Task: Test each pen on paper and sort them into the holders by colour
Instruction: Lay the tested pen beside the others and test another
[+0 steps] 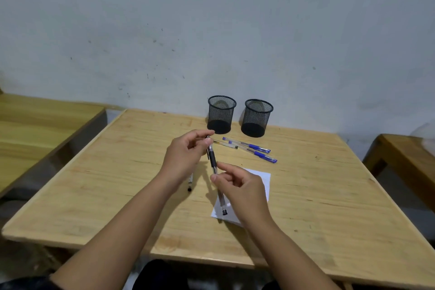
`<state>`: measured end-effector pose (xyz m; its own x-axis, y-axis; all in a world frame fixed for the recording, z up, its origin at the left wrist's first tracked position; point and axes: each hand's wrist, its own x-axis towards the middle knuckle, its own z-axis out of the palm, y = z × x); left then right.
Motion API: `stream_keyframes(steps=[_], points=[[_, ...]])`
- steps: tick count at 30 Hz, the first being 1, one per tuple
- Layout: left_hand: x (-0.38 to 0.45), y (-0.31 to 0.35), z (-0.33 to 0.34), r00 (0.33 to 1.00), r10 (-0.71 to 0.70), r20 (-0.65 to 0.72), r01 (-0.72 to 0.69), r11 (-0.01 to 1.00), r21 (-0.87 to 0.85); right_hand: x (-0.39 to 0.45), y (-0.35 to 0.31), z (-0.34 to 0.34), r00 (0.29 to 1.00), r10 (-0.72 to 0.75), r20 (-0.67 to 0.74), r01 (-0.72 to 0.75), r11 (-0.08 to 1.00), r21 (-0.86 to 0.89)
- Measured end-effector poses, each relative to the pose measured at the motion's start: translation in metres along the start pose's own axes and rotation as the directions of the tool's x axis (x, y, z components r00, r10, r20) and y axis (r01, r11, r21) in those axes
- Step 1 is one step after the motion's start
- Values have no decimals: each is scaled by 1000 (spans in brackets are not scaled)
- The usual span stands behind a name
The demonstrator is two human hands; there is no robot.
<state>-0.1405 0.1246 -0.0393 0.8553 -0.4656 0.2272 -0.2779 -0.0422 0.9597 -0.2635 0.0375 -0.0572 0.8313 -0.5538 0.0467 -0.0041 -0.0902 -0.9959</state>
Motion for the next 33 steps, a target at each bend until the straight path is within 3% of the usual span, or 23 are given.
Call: stream_keyframes(steps=[2,6,11,20,33], points=[[2,-3,-6,999,8,-46,-7,999,40,6,2,8,999,-20,-33,18,999,-48],[3,-25,-21,990,-16,-137,57,952,300,22,6,21,995,-9,-104,-6,990,-141],[0,-82,-34,992,-8,-123,84,771,631,46,12,39,989,41,-143,-82,953,-293],[0,-98,-33,988,100,-120,7,738,675,64,24,59,990,64,-129,-124,830,-543],[12,-98,-34,992,99,-75,-22,735,677,86,27,43,991,62,-121,-120,813,-570]])
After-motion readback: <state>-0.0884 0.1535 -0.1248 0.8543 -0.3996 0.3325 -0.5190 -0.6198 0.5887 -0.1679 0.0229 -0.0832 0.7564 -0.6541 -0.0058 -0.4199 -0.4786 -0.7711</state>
